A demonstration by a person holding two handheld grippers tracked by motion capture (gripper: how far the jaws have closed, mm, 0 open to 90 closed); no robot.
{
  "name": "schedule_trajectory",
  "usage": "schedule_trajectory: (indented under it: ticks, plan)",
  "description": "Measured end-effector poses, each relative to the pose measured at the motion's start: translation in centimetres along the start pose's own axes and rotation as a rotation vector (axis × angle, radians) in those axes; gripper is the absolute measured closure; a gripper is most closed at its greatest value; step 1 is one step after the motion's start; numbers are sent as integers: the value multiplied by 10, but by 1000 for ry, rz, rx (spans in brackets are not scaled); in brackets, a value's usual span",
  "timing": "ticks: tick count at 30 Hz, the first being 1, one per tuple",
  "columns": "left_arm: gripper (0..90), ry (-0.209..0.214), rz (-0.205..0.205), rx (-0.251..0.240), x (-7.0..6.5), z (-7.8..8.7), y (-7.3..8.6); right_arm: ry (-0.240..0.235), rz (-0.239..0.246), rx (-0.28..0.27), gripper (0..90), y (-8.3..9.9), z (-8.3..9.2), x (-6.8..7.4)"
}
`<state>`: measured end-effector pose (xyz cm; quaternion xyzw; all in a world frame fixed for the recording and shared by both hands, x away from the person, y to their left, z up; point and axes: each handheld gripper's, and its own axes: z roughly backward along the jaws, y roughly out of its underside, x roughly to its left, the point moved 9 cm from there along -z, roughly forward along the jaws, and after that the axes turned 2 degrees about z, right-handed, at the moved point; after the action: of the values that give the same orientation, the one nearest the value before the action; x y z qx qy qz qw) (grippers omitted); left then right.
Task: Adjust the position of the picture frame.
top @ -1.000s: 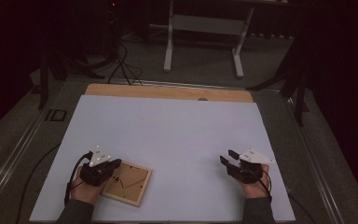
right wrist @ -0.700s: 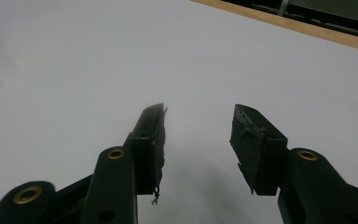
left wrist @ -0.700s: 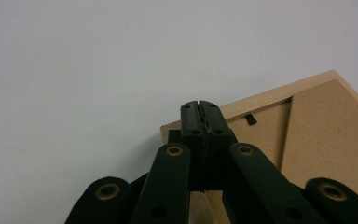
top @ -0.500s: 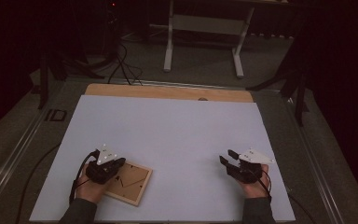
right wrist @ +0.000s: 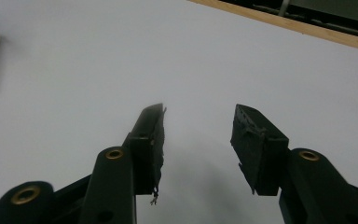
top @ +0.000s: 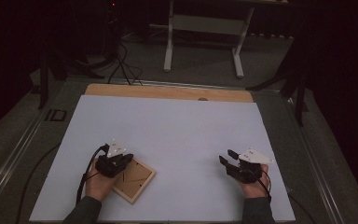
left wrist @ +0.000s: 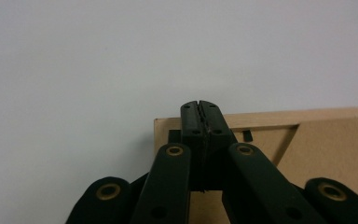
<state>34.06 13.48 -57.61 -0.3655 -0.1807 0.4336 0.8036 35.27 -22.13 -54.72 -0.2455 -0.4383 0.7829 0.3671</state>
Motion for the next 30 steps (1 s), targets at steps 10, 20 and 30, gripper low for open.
schedule_trajectory:
  ticks: [10,20,30]
  plan:
    - [900,25,1,17,-13,-16,-15,2,-6,1,532,1,-1,0]
    - [900,71,-33,34,-26,-34,-31,1,-7,0,532,0,-1,0]
    - [900,125,-39,25,-39,-43,-39,-2,-7,0,532,0,0,0]
